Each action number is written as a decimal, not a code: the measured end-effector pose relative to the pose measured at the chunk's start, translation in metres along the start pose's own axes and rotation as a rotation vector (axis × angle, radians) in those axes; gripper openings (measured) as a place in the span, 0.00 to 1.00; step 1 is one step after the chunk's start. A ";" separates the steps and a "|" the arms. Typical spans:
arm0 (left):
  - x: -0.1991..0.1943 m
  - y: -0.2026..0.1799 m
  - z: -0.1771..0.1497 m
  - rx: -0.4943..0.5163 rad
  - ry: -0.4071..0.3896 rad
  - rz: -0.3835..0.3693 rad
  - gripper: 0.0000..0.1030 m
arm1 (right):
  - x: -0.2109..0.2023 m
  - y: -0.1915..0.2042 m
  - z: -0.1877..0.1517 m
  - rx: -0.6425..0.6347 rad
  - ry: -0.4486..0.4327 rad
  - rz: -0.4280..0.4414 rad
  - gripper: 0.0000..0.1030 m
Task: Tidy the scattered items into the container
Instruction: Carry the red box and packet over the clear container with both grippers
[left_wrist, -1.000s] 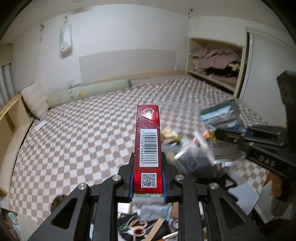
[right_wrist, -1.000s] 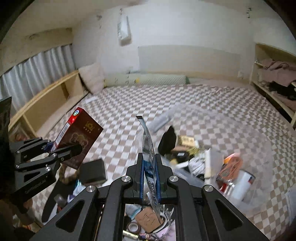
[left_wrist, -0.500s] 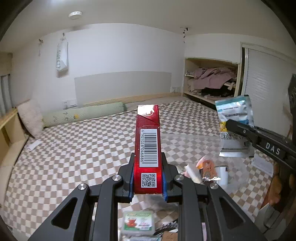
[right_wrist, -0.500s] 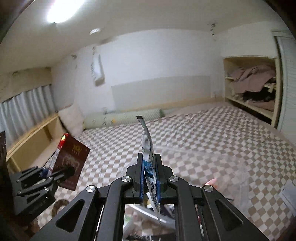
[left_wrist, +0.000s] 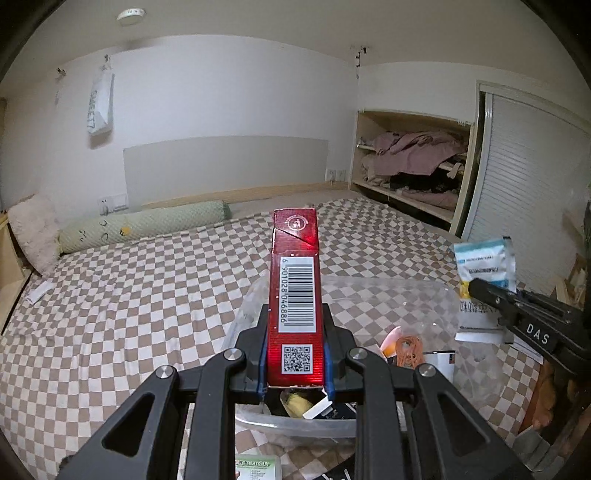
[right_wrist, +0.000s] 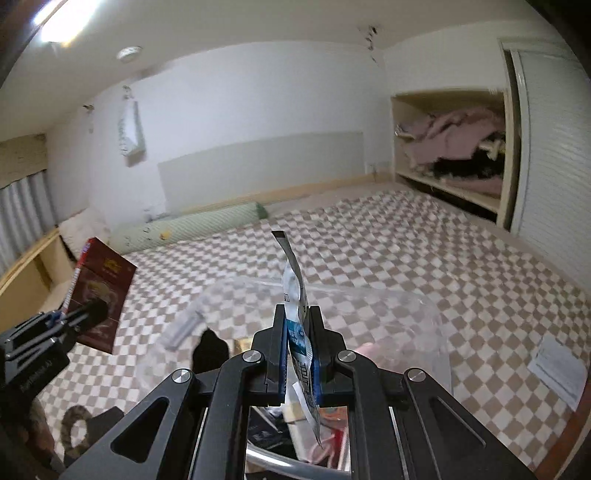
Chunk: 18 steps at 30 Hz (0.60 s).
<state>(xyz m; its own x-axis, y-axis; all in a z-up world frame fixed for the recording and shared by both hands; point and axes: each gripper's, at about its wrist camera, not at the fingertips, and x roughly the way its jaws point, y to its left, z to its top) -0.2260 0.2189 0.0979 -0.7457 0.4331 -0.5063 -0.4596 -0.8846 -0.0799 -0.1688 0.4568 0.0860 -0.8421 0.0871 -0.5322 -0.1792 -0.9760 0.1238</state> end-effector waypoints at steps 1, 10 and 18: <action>0.006 -0.001 -0.001 -0.005 0.013 -0.005 0.21 | 0.003 -0.002 -0.002 0.001 0.012 -0.007 0.11; 0.057 -0.008 -0.015 -0.017 0.130 -0.034 0.21 | 0.039 -0.005 -0.018 -0.012 0.116 -0.053 0.11; 0.091 -0.017 -0.032 0.017 0.232 -0.039 0.21 | 0.060 -0.006 -0.032 -0.055 0.207 -0.102 0.11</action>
